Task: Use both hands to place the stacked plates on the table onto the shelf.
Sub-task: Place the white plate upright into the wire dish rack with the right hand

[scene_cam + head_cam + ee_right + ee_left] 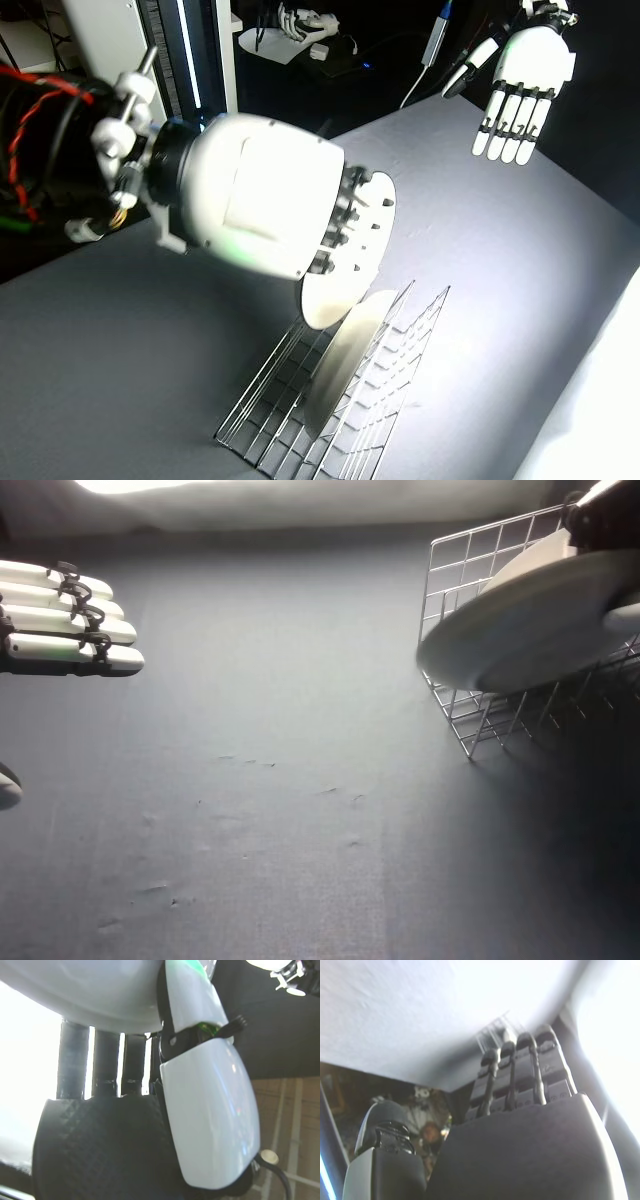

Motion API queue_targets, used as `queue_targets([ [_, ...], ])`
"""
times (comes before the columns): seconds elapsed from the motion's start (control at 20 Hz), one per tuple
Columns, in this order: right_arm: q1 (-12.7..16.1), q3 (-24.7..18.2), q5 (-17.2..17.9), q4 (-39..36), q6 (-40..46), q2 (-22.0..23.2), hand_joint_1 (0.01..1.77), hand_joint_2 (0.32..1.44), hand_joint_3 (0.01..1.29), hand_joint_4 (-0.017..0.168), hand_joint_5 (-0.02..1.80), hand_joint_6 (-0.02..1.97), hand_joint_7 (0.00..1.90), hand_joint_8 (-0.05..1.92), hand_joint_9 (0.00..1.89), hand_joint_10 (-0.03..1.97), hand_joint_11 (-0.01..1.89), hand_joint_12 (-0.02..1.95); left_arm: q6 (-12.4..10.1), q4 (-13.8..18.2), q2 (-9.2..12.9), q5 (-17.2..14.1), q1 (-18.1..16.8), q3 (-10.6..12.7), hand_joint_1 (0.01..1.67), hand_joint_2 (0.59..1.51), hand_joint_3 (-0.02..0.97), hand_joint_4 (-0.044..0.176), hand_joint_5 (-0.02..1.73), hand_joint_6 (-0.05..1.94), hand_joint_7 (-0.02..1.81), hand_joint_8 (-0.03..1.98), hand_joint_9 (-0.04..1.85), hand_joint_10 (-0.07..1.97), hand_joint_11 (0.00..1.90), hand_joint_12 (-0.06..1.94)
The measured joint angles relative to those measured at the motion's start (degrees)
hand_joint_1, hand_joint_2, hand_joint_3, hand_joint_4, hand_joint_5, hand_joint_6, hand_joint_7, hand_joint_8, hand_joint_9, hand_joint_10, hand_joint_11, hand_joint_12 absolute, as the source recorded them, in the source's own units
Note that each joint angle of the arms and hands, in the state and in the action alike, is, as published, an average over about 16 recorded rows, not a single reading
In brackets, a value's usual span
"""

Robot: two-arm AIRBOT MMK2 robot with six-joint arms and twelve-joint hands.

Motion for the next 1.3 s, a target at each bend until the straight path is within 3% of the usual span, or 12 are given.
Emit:
queue_targets([
  [0.3,-3.44,3.68,2.57,0.04,-1.02,-0.37,1.35,1.06,0.01,-0.009,0.83,1.02,0.94,0.98,0.99,1.17,0.92,1.3,0.0,0.28,0.0,0.0,-0.28,-0.66,0.02,1.111,0.016,0.002,0.02,0.01,0.01,0.0,0.02,0.0,0.02,0.02],
  [0.7,-5.64,7.26,2.76,0.03,-4.86,-1.63,1.35,1.06,0.02,-0.009,0.81,1.02,0.91,0.98,0.95,1.16,0.88,1.32,-0.01,0.63,0.01,0.0,-0.31,-1.18,0.01,1.111,0.016,0.002,0.02,0.01,0.01,0.0,0.02,0.0,0.02,0.02],
  [0.85,-5.94,8.06,2.73,-0.29,-6.77,-2.1,1.33,1.07,0.01,-0.009,0.78,1.01,0.87,0.87,0.88,1.07,0.8,1.34,-0.01,0.79,0.02,0.0,-0.37,-1.34,0.01,1.111,0.016,0.002,0.02,0.01,0.01,0.0,0.02,0.0,0.02,0.02],
  [1.3,-3.59,7.43,3.95,-3.37,-10.61,-2.7,1.27,1.07,0.01,-0.005,0.62,0.64,0.7,0.44,0.58,0.79,0.39,1.47,-0.12,1.07,-0.02,-0.08,-0.59,-1.7,0.01,1.111,0.016,0.002,0.02,0.01,0.01,0.0,0.02,0.0,0.02,0.02],
])
